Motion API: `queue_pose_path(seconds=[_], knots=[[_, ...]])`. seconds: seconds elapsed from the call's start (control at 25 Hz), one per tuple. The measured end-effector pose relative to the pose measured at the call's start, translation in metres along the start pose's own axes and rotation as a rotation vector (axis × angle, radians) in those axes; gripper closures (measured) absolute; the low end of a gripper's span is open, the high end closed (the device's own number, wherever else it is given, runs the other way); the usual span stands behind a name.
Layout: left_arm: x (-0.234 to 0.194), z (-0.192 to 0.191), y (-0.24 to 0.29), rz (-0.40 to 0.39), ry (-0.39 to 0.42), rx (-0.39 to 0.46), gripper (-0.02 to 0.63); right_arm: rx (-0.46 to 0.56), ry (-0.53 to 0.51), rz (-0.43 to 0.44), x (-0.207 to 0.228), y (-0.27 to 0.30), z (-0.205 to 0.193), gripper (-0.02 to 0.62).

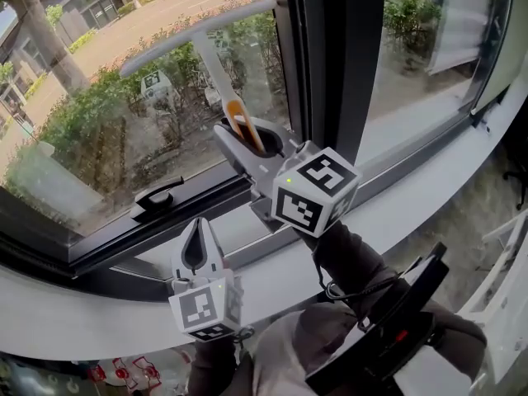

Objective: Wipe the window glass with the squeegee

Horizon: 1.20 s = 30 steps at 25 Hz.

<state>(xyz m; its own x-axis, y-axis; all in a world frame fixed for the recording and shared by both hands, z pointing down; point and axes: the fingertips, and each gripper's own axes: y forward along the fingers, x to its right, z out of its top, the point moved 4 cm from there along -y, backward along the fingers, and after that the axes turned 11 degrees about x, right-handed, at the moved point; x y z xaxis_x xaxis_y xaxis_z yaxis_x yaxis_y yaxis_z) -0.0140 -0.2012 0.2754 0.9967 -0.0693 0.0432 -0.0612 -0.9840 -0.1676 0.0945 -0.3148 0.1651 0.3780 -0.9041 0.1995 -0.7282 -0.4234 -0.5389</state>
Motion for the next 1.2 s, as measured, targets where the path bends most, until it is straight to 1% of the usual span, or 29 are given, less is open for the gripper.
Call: queue_pose_path(seconds=[0.28,0.56,0.64,0.8,1.04,1.2], knots=[[0.002,-0.003,-0.006,-0.007,0.005,-0.008,0.604,-0.020,0.011,-0.009,-0.003,-0.012,-0.011,0.541],[0.013,0.008,-0.001,0.000,0.007,-0.009,0.604,-0.023,0.028,-0.012,0.002,-0.020,-0.013,0.543],[0.008,0.004,0.002,0.002,0.009,-0.006,0.604,-0.026,0.033,-0.009,0.003,-0.017,-0.021,0.543],[0.001,-0.007,0.003,0.002,0.005,-0.027,0.604,-0.046,0.052,-0.022,0.004,-0.016,-0.039,0.545],[0.001,-0.008,0.005,0.000,0.008,-0.021,0.604,-0.051,0.055,-0.020,0.006,-0.018,-0.045,0.546],[0.001,-0.016,-0.001,-0.017,0.007,-0.036,0.604,-0.071,0.070,-0.033,0.004,-0.026,-0.053,0.546]])
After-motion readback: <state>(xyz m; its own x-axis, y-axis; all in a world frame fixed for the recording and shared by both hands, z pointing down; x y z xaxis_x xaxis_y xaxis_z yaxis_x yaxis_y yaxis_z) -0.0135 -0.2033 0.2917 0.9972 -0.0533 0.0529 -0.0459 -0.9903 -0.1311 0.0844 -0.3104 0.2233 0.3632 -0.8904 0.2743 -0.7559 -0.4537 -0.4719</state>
